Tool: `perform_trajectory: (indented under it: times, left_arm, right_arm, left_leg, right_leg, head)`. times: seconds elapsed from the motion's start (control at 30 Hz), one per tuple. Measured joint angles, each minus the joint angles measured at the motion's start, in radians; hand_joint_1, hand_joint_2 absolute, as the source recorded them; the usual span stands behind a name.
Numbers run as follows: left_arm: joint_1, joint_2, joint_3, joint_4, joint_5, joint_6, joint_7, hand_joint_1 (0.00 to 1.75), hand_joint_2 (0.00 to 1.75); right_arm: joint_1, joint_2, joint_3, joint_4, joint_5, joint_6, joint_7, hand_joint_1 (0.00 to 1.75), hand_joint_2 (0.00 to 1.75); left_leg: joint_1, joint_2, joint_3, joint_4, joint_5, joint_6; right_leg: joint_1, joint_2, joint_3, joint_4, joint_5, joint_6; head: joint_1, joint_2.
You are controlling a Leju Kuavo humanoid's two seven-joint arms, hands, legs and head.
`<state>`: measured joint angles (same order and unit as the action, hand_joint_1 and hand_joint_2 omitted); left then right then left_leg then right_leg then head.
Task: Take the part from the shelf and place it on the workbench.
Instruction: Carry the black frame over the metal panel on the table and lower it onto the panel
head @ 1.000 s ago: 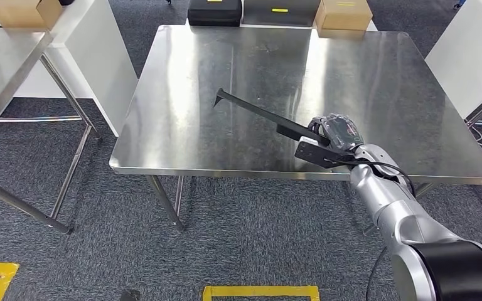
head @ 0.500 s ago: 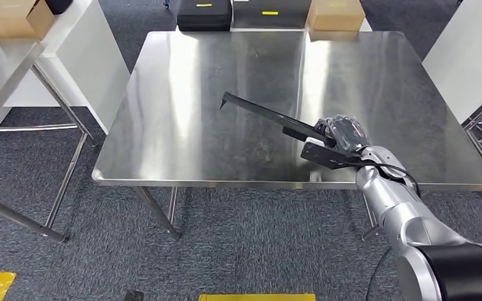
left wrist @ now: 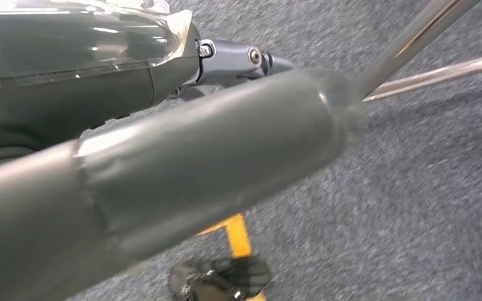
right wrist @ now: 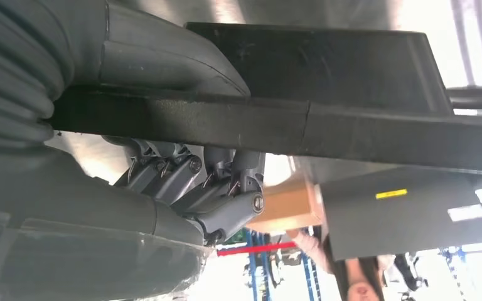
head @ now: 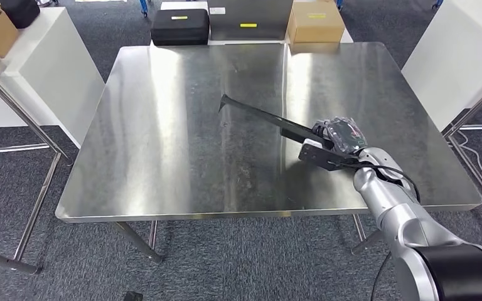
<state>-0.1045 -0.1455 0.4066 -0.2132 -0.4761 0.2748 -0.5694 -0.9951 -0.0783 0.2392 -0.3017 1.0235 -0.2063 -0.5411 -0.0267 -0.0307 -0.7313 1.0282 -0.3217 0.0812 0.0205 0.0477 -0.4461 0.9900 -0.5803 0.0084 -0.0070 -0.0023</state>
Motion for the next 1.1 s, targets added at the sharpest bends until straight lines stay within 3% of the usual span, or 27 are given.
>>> perform_trajectory:
  times: [0.07,0.1,0.17,0.2,0.23,0.27,0.33,0.37,0.43,0.5,0.67,0.83,1.1]
  left_arm:
    - [-0.006,-0.003,0.0,0.0,0.0,0.001,0.0,0.0,0.0]
    - [-0.007,-0.004,0.0,0.0,-0.001,0.001,-0.001,0.0,0.0]
    - [-0.008,-0.006,0.0,0.0,-0.003,0.001,-0.005,0.0,0.0]
    - [-0.008,-0.008,0.0,0.0,-0.004,0.0,-0.007,0.0,0.0]
    - [-0.006,-0.009,0.0,0.001,-0.004,0.0,-0.009,0.0,0.0]
    - [-0.005,-0.01,0.0,0.001,-0.004,-0.001,-0.013,0.0,0.0]
    - [-0.003,-0.011,0.001,0.001,-0.003,0.004,-0.023,0.0,0.0]
    - [-0.003,-0.011,0.001,0.002,-0.003,0.01,-0.028,0.0,0.0]
    - [-0.003,-0.013,0.001,0.002,-0.001,0.025,-0.039,0.0,0.0]
    - [-0.003,-0.015,0.001,0.002,-0.002,0.039,-0.053,0.0,0.0]
    - [-0.004,-0.02,0.001,0.002,-0.005,0.094,-0.089,0.0,0.0]
    - [-0.004,-0.022,0.003,0.002,-0.004,0.105,-0.09,0.0,0.0]
    - [-0.014,-0.049,0.009,0.002,-0.006,0.146,-0.086,0.0,0.0]
  right_arm:
    - [-0.004,-0.004,0.0,-0.005,-0.001,-0.002,-0.001,1.73,1.75]
    - [-0.006,-0.007,0.0,-0.006,-0.002,-0.003,-0.001,1.73,1.75]
    - [-0.004,-0.01,0.0,-0.006,-0.001,-0.004,-0.002,1.73,1.75]
    - [0.0,-0.011,0.0,-0.005,-0.001,-0.005,-0.004,1.73,1.75]
    - [0.005,-0.012,0.0,-0.005,0.0,-0.005,-0.009,1.73,1.75]
    - [0.01,-0.012,0.0,-0.005,-0.001,-0.005,-0.016,1.73,1.75]
    - [0.014,-0.011,0.0,-0.005,-0.004,-0.002,-0.035,1.73,1.75]
    - [0.015,-0.009,0.0,-0.004,-0.006,0.002,-0.047,1.73,1.75]
    - [0.017,0.001,0.0,-0.004,-0.007,0.008,-0.073,1.73,1.75]
    - [0.019,0.015,0.002,-0.004,-0.009,0.015,-0.095,1.73,1.75]
    - [0.022,0.058,0.017,-0.005,-0.021,0.046,-0.138,1.73,1.75]
    - [0.036,0.106,0.061,-0.021,-0.07,0.079,-0.153,1.73,1.75]
    - [0.05,0.15,0.156,-0.038,-0.141,0.075,-0.156,1.73,1.75]
  left_leg:
    - [0.005,0.005,0.021,-0.014,-0.008,0.008]
    - [0.008,0.006,0.031,-0.02,-0.015,0.011]
    - [0.01,0.008,0.043,-0.021,-0.031,0.016]
    - [0.01,0.008,0.048,-0.021,-0.039,0.016]
    - [0.011,0.007,0.055,-0.02,-0.047,0.014]
    - [0.011,0.007,0.063,-0.02,-0.055,0.012]
    - [0.013,0.006,0.08,-0.018,-0.071,0.004]
    - [0.013,0.005,0.087,-0.018,-0.077,-0.001]
    - [0.011,0.006,0.092,-0.015,-0.087,-0.006]
    - [0.011,0.008,0.094,-0.012,-0.091,-0.005]
    - [0.016,0.017,0.1,-0.015,-0.097,-0.012]
    - [0.02,0.021,0.104,-0.016,-0.099,-0.02]
    - [0.019,0.022,0.106,-0.016,-0.099,-0.021]
  right_leg:
    - [0.001,-0.012,-0.008,0.033,-0.02,0.01]
    - [-0.001,-0.021,-0.035,0.083,-0.038,0.014]
    - [-0.009,-0.03,-0.134,0.22,-0.072,0.024]
    - [-0.014,-0.032,-0.182,0.27,-0.076,0.031]
    - [-0.019,-0.033,-0.214,0.284,-0.061,0.042]
    - [-0.025,-0.034,-0.226,0.258,-0.027,0.054]
    - [-0.034,-0.041,-0.2,0.119,0.077,0.077]
    - [-0.033,-0.044,-0.179,0.058,0.119,0.079]
    - [-0.031,-0.047,-0.157,0.0,0.158,0.065]
    - [-0.03,-0.044,-0.152,-0.003,0.159,0.05]
    - [-0.023,-0.035,-0.149,-0.004,0.154,0.034]
    - [-0.02,-0.034,-0.146,-0.003,0.152,0.027]
    - [-0.02,-0.034,-0.144,-0.003,0.151,0.022]
  head:
    - [0.0,0.0]
    - [0.0,0.0]
    - [0.001,0.0]
    - [0.001,0.0]
    - [0.001,0.0]
    - [0.001,0.0]
    - [0.001,0.0]
    - [0.001,0.0]
    - [-0.001,0.0]
    - [-0.004,0.0]
    - [-0.006,0.0]
    - [-0.005,0.0]
    - [-0.005,0.0]
